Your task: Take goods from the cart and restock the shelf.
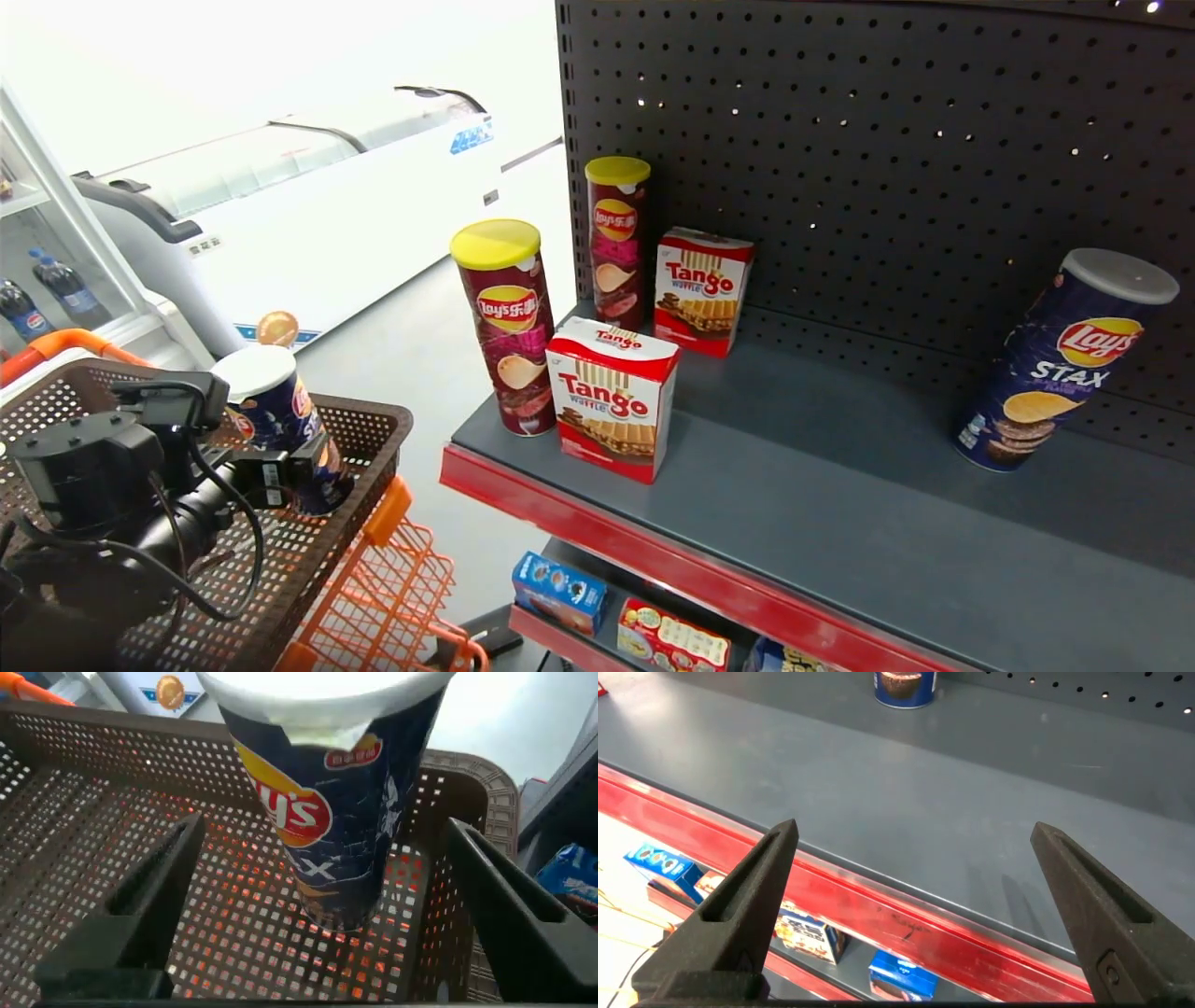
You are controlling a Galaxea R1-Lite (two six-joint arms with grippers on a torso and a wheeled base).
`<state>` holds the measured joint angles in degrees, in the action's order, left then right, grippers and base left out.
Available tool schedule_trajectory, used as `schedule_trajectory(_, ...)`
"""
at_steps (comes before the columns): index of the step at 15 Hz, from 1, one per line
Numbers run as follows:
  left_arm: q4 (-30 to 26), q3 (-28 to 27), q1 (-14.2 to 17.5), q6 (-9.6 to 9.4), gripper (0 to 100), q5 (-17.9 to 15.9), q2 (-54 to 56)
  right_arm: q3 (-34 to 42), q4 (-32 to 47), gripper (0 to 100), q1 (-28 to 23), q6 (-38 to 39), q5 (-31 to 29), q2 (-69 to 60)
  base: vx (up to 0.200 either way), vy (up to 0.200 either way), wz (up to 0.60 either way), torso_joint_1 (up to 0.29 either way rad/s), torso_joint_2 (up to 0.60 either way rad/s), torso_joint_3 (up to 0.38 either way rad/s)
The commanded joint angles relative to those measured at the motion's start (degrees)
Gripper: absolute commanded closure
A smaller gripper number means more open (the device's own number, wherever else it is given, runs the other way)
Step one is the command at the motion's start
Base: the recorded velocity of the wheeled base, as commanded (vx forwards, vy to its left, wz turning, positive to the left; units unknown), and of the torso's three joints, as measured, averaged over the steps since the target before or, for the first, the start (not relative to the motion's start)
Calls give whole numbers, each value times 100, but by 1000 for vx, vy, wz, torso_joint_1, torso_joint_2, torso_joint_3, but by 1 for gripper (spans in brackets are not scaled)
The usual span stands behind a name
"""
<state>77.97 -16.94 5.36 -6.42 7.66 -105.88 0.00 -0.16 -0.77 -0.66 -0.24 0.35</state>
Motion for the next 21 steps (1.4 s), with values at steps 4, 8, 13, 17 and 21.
schedule_trajectory(4,69,-380,184,18,0,-10,-610,0,-2,0,-2,-4,-2,0,0,0,0,0,0,0)
schedule_trajectory(8,139,-635,211,36,0,-10,-847,0,-2,0,-2,-4,-2,0,0,0,0,0,0,0)
schedule_trajectory(13,78,-925,167,10,0,-18,-1040,0,-2,0,-2,-4,-2,0,0,0,0,0,0,0)
schedule_trajectory(17,43,-960,-9,45,0,-18,-891,0,-2,0,-2,-4,-2,0,0,0,0,0,0,0)
schedule_trajectory(21,78,-925,35,54,100,-10,-900,0,-2,0,-2,-4,-2,0,0,0,0,0,0,0)
